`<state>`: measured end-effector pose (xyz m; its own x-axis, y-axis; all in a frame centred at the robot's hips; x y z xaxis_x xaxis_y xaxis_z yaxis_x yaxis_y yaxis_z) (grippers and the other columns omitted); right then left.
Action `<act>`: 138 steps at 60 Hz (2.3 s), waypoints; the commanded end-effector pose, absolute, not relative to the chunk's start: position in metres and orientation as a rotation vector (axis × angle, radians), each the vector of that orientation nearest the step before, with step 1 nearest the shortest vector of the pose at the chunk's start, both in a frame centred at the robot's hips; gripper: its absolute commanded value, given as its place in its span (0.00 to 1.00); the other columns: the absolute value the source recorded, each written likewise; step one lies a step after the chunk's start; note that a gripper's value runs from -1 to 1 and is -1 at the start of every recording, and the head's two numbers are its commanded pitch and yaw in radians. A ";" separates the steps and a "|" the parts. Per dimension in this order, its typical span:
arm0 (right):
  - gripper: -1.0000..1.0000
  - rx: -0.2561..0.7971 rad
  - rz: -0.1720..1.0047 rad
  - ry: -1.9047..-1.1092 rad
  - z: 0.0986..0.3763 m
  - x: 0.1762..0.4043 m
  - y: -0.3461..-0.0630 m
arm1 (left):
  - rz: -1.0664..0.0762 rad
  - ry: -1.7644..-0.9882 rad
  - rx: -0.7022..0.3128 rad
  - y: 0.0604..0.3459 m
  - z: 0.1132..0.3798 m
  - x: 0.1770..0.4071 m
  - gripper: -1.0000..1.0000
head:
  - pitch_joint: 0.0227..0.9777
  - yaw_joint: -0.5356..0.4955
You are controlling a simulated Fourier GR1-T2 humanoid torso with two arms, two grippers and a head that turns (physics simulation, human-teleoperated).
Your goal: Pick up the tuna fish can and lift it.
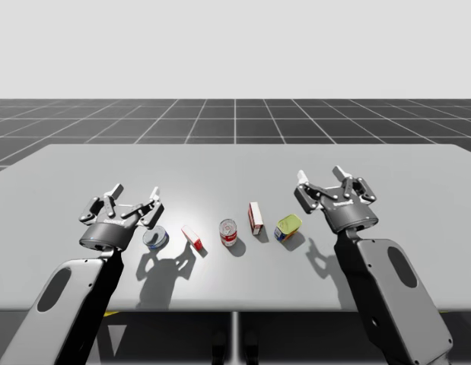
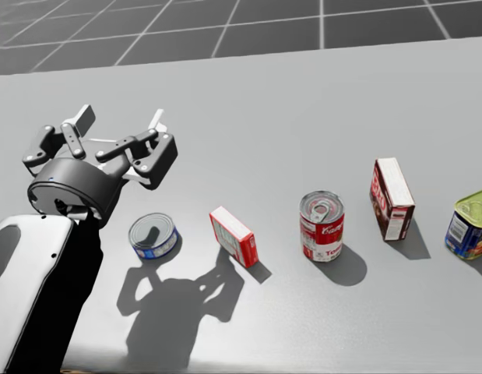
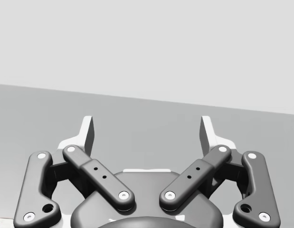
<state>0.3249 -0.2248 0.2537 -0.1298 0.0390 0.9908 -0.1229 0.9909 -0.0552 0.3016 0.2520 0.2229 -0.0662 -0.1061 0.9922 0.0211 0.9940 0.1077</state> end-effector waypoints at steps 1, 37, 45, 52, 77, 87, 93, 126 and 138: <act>0.00 0.066 0.150 -1.686 0.252 0.325 -0.221 | -0.101 -1.631 0.062 0.253 0.223 0.302 0.00 | 0.84 0.81; 0.00 0.053 0.165 -1.662 0.247 0.325 -0.219 | -0.109 -1.610 -0.183 0.255 0.256 0.272 0.00 | 0.88 0.92; 0.00 0.054 0.161 -1.660 0.246 0.326 -0.219 | -0.137 -1.546 -0.284 0.265 0.254 0.249 0.00 | 0.87 0.91; 0.00 0.059 0.152 -1.661 0.247 0.326 -0.220 | -0.173 -1.508 -0.259 0.279 0.236 0.233 0.00 | 0.88 0.91; 0.00 0.076 0.132 -1.665 0.247 0.327 -0.220 | -0.180 -1.339 -0.240 0.303 0.172 0.217 0.00 | 0.87 0.92; 0.00 0.080 0.129 -1.666 0.247 0.327 -0.221 | -0.181 -1.293 -0.243 0.300 0.152 0.222 0.00 | 0.87 0.92; 0.00 0.081 0.130 -1.664 0.247 0.328 -0.220 | -0.186 -1.277 -0.233 0.298 0.146 0.228 0.00 | 0.87 0.92; 0.00 0.076 0.128 -1.666 0.247 0.328 -0.221 | -0.240 -1.228 -0.158 0.283 0.126 0.261 0.00 | 0.87 0.91; 0.00 0.075 0.126 -1.667 0.247 0.328 -0.221 | -0.249 -1.230 -0.132 0.281 0.124 0.262 0.54 | 0.86 0.91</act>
<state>0.3280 -0.2210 0.2466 -0.0997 0.0256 0.9947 -0.1253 0.9914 -0.0380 0.2605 0.2813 0.1277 0.3097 -0.1012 0.9454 0.2643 0.9643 0.0166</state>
